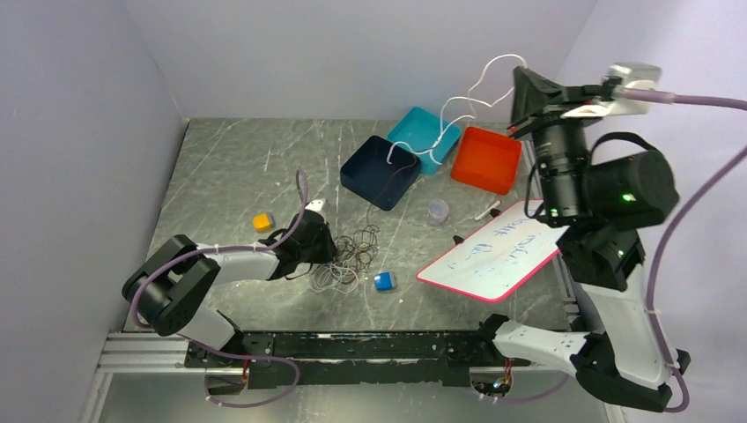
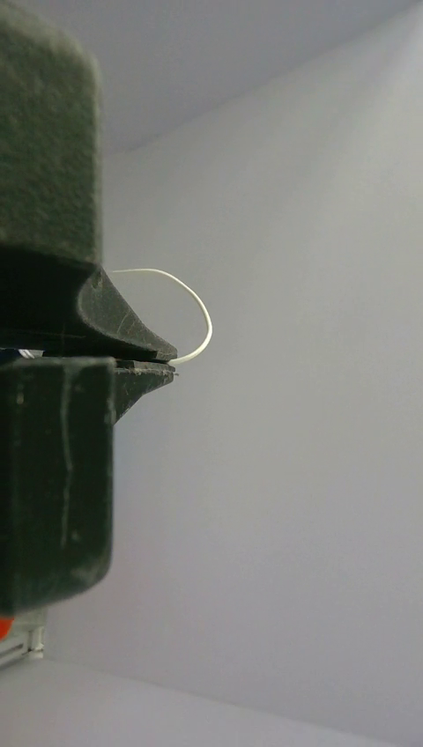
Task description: Untangle the cables
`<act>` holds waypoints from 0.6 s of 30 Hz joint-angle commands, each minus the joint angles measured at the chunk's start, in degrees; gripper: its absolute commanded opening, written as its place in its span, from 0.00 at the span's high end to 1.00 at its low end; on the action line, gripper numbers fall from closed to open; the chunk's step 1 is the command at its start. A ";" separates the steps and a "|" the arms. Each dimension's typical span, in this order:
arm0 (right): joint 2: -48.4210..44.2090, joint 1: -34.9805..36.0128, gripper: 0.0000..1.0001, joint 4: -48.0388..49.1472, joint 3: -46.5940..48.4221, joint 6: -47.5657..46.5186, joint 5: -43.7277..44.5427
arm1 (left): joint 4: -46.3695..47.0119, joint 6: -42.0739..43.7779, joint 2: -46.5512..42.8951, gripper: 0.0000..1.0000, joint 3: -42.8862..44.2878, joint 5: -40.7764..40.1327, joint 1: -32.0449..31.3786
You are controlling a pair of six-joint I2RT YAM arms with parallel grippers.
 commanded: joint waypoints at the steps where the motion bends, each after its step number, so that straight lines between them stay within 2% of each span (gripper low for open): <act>1: -1.02 0.22 1.00 1.31 2.63 -3.86 3.10 | -5.27 0.10 2.83 0.93 -2.00 -2.13 -0.46; 14: -0.96 0.22 1.00 1.31 7.71 -9.79 4.26 | -6.54 -2.00 1.72 0.93 -3.55 -4.86 -0.48; 18: -0.24 0.20 1.00 -0.19 8.24 -8.64 1.17 | -6.70 -2.35 0.37 0.93 -3.77 -5.32 -0.51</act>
